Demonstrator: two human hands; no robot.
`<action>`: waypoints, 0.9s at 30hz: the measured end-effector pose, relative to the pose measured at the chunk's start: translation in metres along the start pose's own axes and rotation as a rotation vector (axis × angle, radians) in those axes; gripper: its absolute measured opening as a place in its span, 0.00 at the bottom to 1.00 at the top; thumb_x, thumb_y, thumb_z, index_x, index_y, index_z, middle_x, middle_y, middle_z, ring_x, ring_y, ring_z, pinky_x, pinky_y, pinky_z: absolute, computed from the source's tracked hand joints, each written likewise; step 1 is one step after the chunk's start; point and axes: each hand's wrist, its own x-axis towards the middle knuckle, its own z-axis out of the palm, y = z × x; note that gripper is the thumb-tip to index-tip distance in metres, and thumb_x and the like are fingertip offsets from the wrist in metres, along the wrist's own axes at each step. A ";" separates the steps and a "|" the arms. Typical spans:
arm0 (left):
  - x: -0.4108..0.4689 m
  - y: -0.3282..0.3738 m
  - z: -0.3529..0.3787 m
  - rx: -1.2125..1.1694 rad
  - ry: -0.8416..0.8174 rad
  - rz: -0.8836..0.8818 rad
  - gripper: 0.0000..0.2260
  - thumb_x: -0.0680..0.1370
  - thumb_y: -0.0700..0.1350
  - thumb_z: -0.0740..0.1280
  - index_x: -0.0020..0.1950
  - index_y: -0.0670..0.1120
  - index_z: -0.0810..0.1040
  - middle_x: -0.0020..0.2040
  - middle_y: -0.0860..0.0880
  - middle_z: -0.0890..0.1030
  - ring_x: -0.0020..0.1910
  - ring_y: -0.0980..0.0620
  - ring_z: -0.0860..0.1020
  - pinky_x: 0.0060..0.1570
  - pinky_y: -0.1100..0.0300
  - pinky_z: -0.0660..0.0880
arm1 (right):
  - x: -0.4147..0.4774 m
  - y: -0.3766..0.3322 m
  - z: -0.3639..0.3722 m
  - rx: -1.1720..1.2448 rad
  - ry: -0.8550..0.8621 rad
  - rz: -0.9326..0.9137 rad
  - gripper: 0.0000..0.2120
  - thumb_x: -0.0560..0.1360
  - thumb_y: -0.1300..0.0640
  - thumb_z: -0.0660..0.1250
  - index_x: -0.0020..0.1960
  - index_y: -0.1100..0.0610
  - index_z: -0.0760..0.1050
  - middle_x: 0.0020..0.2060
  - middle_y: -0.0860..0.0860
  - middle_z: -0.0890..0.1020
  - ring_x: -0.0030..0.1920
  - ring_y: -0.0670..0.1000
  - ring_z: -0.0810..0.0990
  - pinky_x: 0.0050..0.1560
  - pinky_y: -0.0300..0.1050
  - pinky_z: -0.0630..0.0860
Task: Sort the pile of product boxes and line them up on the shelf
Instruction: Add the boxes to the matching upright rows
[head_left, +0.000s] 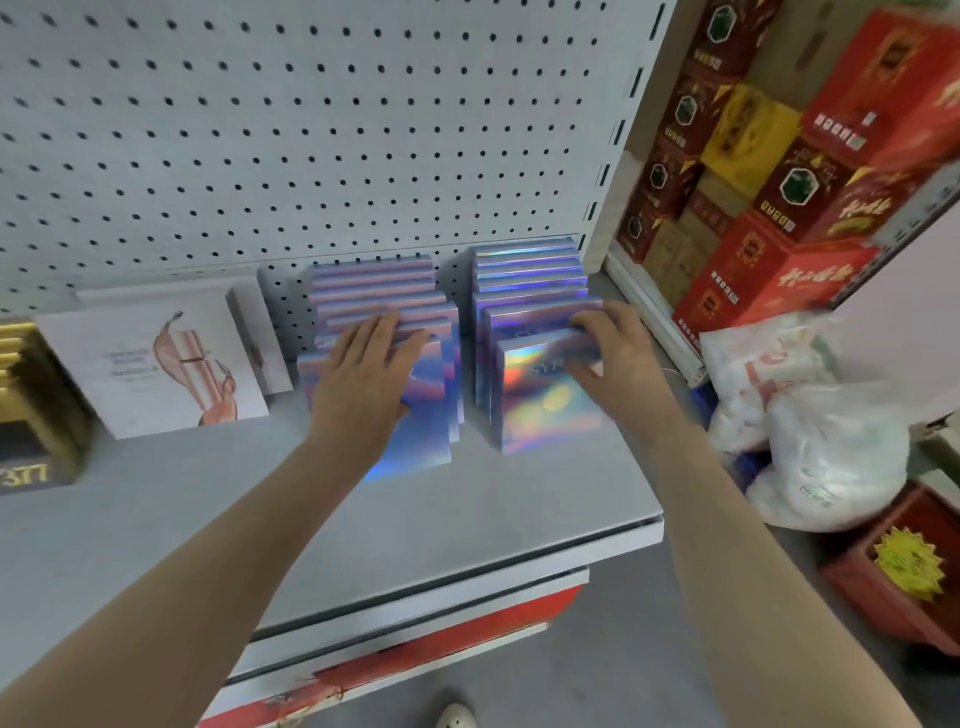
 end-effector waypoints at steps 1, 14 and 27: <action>0.000 0.002 0.000 0.001 0.002 -0.010 0.39 0.59 0.37 0.77 0.69 0.47 0.70 0.70 0.40 0.69 0.69 0.40 0.68 0.68 0.47 0.64 | -0.003 -0.003 0.007 -0.057 0.009 -0.027 0.27 0.68 0.52 0.75 0.65 0.55 0.72 0.65 0.57 0.68 0.66 0.59 0.69 0.64 0.51 0.69; 0.001 0.003 -0.002 0.016 -0.041 -0.017 0.38 0.61 0.40 0.78 0.70 0.46 0.70 0.70 0.40 0.70 0.70 0.39 0.67 0.69 0.45 0.63 | -0.007 -0.011 0.037 -0.438 -0.083 0.019 0.43 0.72 0.43 0.71 0.79 0.52 0.54 0.77 0.59 0.57 0.76 0.66 0.49 0.72 0.62 0.59; -0.077 -0.036 -0.042 -0.076 0.195 -0.046 0.21 0.73 0.43 0.69 0.65 0.41 0.75 0.62 0.43 0.77 0.64 0.41 0.72 0.67 0.49 0.67 | -0.034 -0.094 0.058 -0.337 0.124 -0.377 0.21 0.76 0.55 0.65 0.67 0.62 0.73 0.62 0.62 0.75 0.60 0.63 0.75 0.59 0.56 0.71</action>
